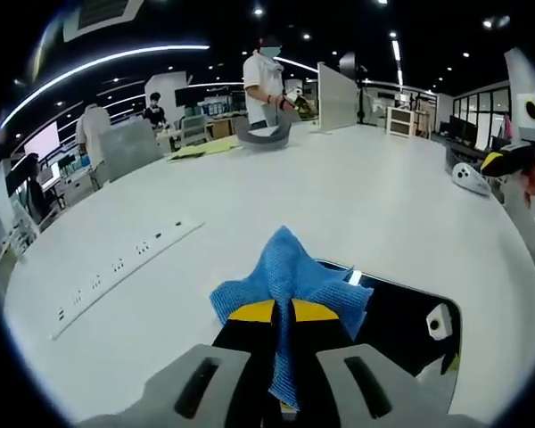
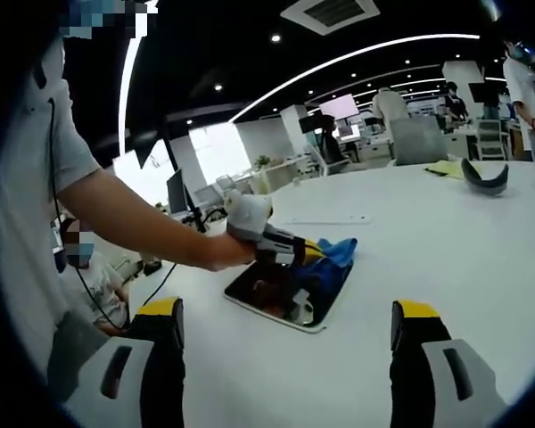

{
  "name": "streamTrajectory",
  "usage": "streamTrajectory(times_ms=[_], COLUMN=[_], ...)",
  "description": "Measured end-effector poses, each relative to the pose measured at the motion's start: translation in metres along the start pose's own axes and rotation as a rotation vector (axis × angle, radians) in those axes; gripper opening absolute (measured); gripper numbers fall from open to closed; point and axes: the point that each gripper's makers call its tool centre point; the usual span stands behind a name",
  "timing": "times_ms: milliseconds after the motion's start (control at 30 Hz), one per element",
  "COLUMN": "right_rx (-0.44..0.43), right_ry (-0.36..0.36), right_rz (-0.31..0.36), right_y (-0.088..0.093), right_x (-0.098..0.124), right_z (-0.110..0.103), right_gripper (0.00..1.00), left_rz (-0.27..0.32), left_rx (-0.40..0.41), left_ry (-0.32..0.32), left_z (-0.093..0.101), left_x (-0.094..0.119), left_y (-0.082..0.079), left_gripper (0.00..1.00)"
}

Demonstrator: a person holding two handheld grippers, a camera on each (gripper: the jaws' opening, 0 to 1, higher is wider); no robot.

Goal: Wipe the mirror surface with the cleaning cloth until all visible marks leave the cleaned area.

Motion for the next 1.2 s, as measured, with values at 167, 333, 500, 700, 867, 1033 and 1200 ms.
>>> streamTrajectory(times_ms=[167, 333, 500, 700, 867, 1033, 1200], right_rx=[-0.001, 0.004, 0.004, 0.002, 0.000, -0.007, 0.002], right_ry=[-0.003, -0.005, -0.009, -0.009, -0.009, -0.013, -0.029], right_rz=[-0.006, -0.009, -0.013, -0.009, -0.011, -0.009, -0.026], right_y=[0.000, -0.001, -0.003, -0.005, -0.005, -0.007, -0.004], right_x=[-0.001, -0.002, -0.003, -0.001, 0.001, 0.001, 0.001], right_z=[-0.003, -0.005, -0.008, -0.012, -0.013, -0.013, -0.017], right_gripper=[1.00, 1.00, 1.00, 1.00, 1.00, 1.00, 1.00], left_rz=[-0.001, -0.015, -0.023, -0.027, -0.033, -0.038, -0.044], left_rx=[0.034, 0.042, 0.043, 0.057, 0.066, 0.071, 0.070], left_ry=[-0.018, -0.019, -0.030, -0.038, -0.041, -0.045, -0.047], left_z=[-0.003, -0.001, 0.001, 0.004, 0.007, 0.011, 0.015], left_x=[0.006, 0.010, 0.014, 0.020, 0.024, 0.028, 0.031], left_y=[0.005, 0.007, 0.009, 0.011, 0.012, 0.014, 0.015], left_gripper=[0.03, 0.03, 0.03, 0.03, 0.03, 0.03, 0.03])
Point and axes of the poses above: the point that each gripper's makers call its tool centre point, and the gripper's own axes: x roughly backward along the fingers, z roughly to its right, y roughly out of its underside, and after that the axes turned 15 degrees about -x, right-handed
